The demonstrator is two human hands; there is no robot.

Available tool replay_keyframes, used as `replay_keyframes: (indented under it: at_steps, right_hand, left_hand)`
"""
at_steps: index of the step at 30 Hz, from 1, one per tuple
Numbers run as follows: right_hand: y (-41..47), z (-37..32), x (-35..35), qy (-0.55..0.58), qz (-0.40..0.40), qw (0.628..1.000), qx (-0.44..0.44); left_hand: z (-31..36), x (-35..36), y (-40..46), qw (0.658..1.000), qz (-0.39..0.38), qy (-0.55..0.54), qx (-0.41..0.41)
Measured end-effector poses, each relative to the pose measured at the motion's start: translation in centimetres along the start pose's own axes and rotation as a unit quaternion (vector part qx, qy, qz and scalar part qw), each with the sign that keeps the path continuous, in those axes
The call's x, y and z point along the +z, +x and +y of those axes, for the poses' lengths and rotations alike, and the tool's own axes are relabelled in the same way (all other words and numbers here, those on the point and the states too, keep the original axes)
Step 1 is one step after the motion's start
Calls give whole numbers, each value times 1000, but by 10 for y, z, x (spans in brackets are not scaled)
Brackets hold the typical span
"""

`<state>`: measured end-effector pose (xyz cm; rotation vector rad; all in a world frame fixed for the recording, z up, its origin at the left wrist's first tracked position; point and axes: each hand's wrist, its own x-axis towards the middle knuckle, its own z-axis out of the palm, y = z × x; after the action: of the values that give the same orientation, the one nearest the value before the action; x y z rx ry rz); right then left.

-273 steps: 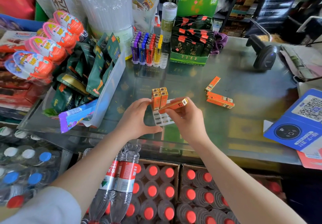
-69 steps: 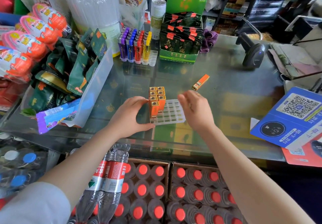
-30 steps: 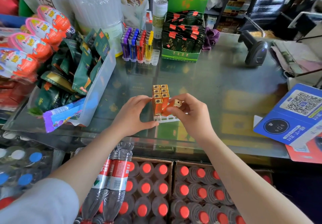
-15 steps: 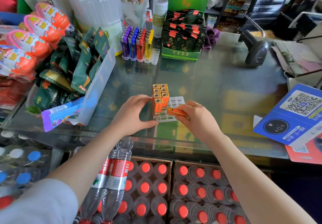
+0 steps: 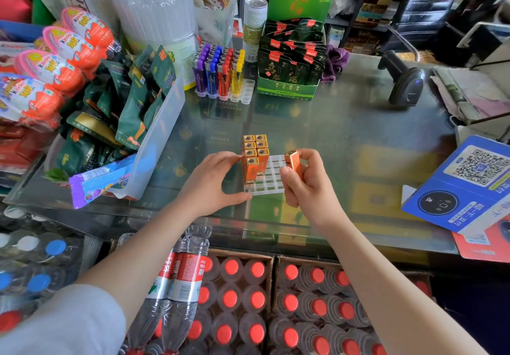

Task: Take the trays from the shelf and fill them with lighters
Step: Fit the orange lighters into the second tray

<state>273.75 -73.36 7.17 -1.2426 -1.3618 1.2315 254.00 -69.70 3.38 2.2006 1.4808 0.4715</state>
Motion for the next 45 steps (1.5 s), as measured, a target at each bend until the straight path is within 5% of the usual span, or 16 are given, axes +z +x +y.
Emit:
replay_keyframes:
  at_steps: [23,32,45]
  right_hand:
    - [11,4,18,-39,163,986,15]
    - [19,5,15,-170,150,974,-6]
    - [21,5,16,-409,55,898,-155]
  left_hand:
    - [-1,0,0,1000,2,-12,9]
    - [-1,0,0,1000,2,-5,6]
    - [2,-2,0,1000,-6,-1,-1]
